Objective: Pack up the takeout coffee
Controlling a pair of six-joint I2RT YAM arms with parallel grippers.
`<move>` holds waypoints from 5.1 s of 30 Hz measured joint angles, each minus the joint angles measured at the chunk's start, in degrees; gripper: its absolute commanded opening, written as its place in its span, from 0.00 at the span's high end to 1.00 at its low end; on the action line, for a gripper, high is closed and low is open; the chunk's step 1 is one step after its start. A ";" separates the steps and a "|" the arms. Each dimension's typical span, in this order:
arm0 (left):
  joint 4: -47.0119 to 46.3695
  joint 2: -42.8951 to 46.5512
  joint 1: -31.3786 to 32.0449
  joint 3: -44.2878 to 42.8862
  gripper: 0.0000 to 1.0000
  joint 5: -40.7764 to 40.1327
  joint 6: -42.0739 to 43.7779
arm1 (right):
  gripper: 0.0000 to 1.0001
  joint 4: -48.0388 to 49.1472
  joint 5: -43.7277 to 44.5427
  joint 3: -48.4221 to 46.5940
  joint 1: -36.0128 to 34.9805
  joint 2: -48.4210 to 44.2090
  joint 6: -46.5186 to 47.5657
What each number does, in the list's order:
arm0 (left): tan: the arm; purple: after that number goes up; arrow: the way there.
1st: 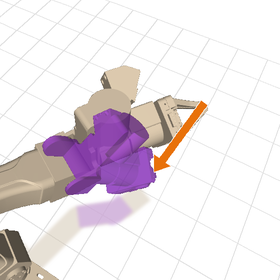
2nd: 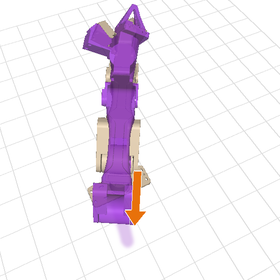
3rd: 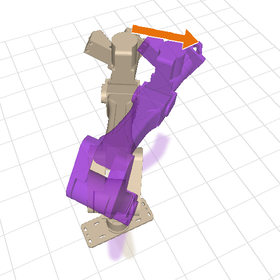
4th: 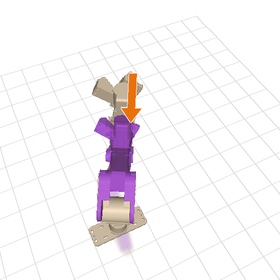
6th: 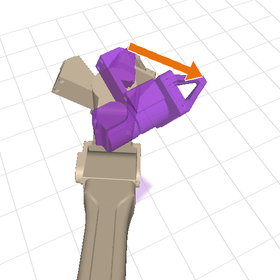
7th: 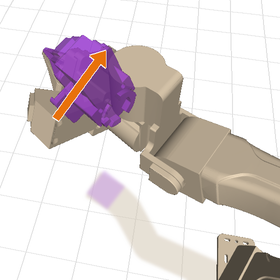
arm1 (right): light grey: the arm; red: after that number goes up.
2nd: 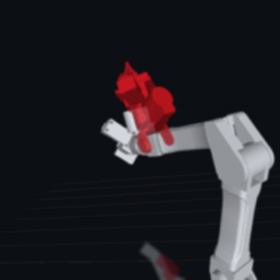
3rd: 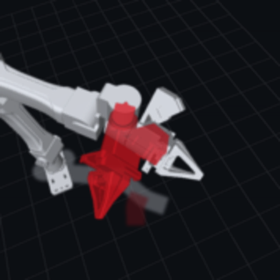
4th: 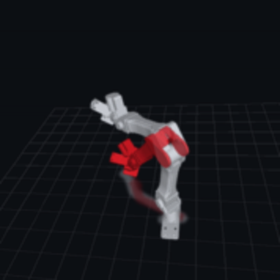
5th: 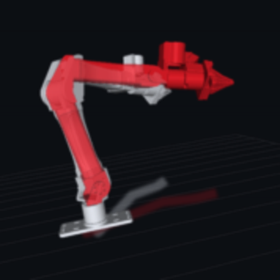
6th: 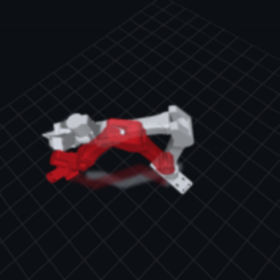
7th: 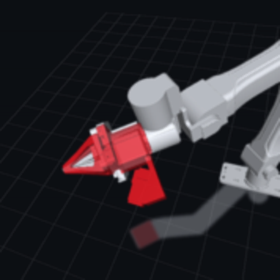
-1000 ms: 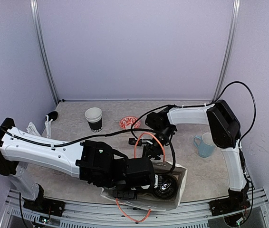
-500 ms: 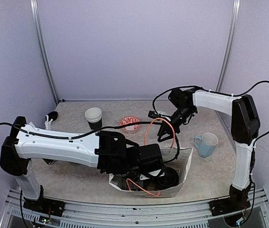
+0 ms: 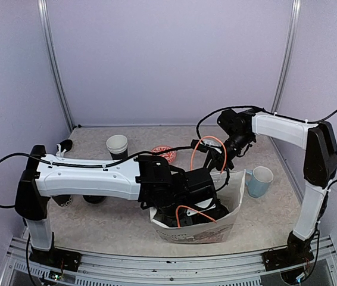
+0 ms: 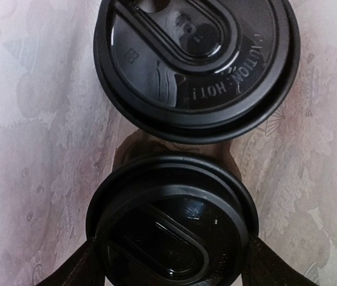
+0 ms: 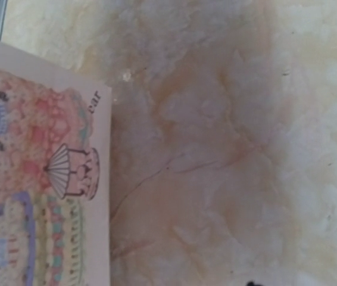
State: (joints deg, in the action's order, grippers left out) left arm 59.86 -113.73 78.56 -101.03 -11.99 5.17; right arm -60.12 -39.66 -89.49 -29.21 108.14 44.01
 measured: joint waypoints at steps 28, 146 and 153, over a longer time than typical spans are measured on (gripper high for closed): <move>-1.95 3.54 -8.31 -6.64 0.01 -7.69 3.13 | 0.44 -3.21 2.51 -7.26 2.56 -2.32 -4.02; 9.25 43.89 -51.95 27.19 0.64 -27.06 -42.77 | 0.45 -2.97 -2.78 -19.80 -1.36 -9.46 -7.67; 6.71 42.86 -52.63 27.21 0.80 -27.15 -40.85 | 0.45 -2.97 -2.73 -19.80 -1.36 -9.46 -7.67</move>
State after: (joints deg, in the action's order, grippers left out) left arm 66.57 -70.87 25.93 -73.82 -39.13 -35.68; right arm -63.09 -42.39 -109.30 -30.57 98.67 36.34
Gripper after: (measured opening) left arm 0.294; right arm 0.551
